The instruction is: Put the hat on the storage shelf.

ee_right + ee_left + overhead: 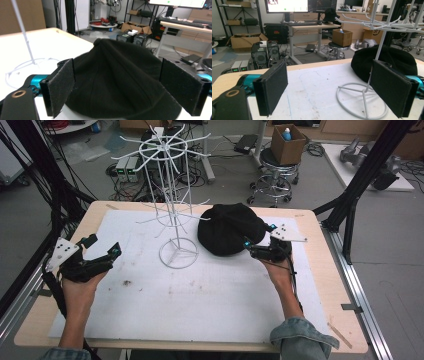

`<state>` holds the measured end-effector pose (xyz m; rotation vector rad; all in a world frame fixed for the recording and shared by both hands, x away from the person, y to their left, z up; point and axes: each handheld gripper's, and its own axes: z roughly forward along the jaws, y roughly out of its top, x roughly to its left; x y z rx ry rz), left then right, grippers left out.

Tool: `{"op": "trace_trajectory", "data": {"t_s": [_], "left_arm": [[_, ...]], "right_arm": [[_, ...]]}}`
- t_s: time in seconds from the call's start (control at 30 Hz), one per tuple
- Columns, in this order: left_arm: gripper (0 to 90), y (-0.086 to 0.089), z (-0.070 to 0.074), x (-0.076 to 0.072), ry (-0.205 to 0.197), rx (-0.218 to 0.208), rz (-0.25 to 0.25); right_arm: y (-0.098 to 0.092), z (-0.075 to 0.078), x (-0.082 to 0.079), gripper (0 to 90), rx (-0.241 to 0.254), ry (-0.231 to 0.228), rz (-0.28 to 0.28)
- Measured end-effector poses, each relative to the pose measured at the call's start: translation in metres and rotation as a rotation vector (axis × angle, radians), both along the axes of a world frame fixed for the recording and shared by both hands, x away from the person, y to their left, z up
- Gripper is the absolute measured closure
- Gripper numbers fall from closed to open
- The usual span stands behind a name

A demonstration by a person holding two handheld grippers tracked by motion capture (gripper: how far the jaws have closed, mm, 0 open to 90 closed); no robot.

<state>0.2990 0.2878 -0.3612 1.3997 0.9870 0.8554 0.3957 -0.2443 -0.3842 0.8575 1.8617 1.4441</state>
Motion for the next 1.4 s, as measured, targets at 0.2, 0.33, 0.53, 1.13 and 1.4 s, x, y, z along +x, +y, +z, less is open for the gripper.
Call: {"op": "trace_trajectory", "data": {"t_s": [0.2,0.33,0.53,1.13,1.4], "left_arm": [[15.5,0.003,0.000,0.000,0.002,-0.015,-0.001],[15.5,0.003,0.001,-0.001,-0.003,-0.022,-0.004],[15.5,0.003,0.002,-0.001,-0.004,-0.026,-0.008],[15.5,0.001,0.003,-0.001,-0.007,-0.070,-0.040],[15.5,0.005,0.006,-0.003,-0.018,-0.086,-0.034]], "right_arm": [[0.003,-0.004,0.017,14.9,0.013,-0.017,-0.021],[0.006,0.000,0.025,15.0,0.029,-0.019,-0.031],[0.021,0.022,0.038,15.0,0.033,-0.064,0.002],[0.046,-0.007,0.076,17.6,0.133,-0.007,-0.021],[0.052,-0.024,0.084,17.6,0.081,0.042,-0.020]]}}
